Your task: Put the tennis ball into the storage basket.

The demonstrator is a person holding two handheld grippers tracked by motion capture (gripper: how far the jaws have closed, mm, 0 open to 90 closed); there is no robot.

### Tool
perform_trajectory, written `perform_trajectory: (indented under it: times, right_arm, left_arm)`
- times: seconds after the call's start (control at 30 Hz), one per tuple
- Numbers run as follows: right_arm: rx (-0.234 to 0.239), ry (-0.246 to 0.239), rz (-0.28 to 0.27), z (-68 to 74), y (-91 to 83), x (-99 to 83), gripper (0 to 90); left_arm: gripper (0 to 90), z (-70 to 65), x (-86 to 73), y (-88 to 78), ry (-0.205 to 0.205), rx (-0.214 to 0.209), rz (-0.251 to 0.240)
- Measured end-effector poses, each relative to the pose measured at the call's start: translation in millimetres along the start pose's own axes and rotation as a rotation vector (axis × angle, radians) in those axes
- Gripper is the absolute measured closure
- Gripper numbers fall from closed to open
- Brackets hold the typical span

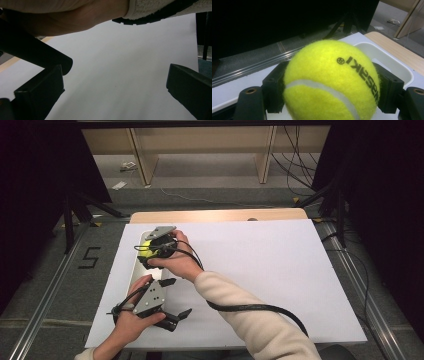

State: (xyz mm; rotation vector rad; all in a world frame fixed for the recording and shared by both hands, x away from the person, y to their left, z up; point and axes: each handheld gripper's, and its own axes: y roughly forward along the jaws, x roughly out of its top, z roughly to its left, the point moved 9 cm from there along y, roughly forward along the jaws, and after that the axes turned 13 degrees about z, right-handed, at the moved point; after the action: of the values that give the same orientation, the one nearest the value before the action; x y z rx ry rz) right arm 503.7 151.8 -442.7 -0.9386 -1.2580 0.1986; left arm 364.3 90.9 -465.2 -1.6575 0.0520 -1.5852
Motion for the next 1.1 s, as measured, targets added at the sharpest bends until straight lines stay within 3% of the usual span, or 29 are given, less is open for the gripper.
perform_trajectory:
  times: [1.1]
  right_arm:
    - [0.050,-0.016,0.042,6.7,18.5,-2.1,26.3]
  left_arm:
    - [0.7,-0.6,0.2,-1.1,0.003,0.000,0.000]
